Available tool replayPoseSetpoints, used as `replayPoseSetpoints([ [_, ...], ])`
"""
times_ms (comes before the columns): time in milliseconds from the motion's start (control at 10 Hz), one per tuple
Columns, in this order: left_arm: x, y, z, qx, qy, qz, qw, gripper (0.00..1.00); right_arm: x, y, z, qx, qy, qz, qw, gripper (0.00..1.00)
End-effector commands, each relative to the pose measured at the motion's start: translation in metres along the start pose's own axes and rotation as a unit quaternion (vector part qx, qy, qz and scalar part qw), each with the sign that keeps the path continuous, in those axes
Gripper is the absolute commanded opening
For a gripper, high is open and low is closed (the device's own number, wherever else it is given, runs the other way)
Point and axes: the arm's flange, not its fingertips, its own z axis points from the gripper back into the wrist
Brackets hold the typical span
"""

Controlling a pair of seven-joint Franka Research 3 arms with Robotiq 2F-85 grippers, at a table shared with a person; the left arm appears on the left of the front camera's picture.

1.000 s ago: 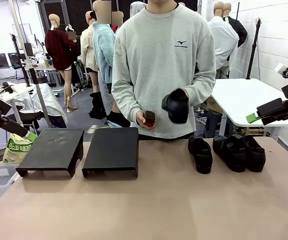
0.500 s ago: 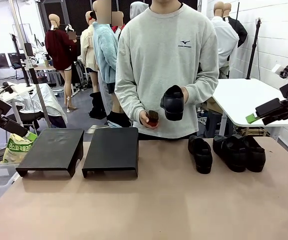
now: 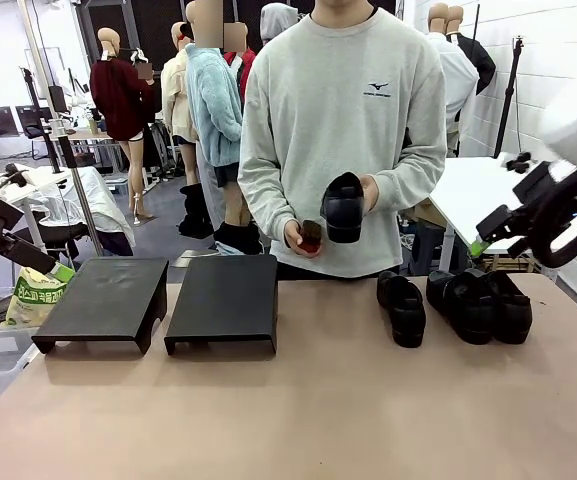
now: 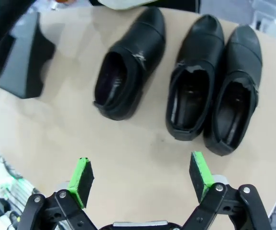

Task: Organize the shoes by placing them on the stand.
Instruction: Pick up one Shoe and place it in the middle of the table.

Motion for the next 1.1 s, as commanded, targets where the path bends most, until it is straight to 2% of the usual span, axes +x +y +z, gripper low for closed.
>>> replayPoseSetpoints([
  [0,-0.003,0.003,0.000,-0.008,-0.005,-0.005,1.000,1.00,0.021,-0.003,-0.011,-0.056,0.048,-0.012,0.997,1.00],
  [200,-0.003,0.003,0.000,-0.008,-0.005,-0.005,1.000,1.00,0.026,0.003,-0.018,-0.057,0.059,-0.009,0.997,1.00],
  [300,-0.003,0.003,0.000,-0.008,-0.005,-0.005,1.000,1.00,0.017,-0.005,-0.025,-0.044,0.041,-0.006,0.998,1.00],
  [500,-0.003,0.003,0.000,-0.008,-0.005,-0.005,1.000,1.00,0.017,-0.005,-0.025,-0.044,0.041,-0.006,0.998,1.00],
  [600,-0.003,0.003,0.000,-0.008,-0.005,-0.005,1.000,1.00,0.022,-0.003,-0.027,-0.052,0.048,-0.006,0.997,1.00],
  [800,-0.003,0.003,0.000,-0.008,-0.005,-0.005,1.000,1.00,0.046,0.022,-0.037,-0.107,0.069,0.008,0.992,1.00],
  [1000,-0.003,0.003,0.000,-0.008,-0.005,-0.005,1.000,1.00,0.059,0.027,-0.067,-0.132,0.110,0.004,0.985,1.00],
])
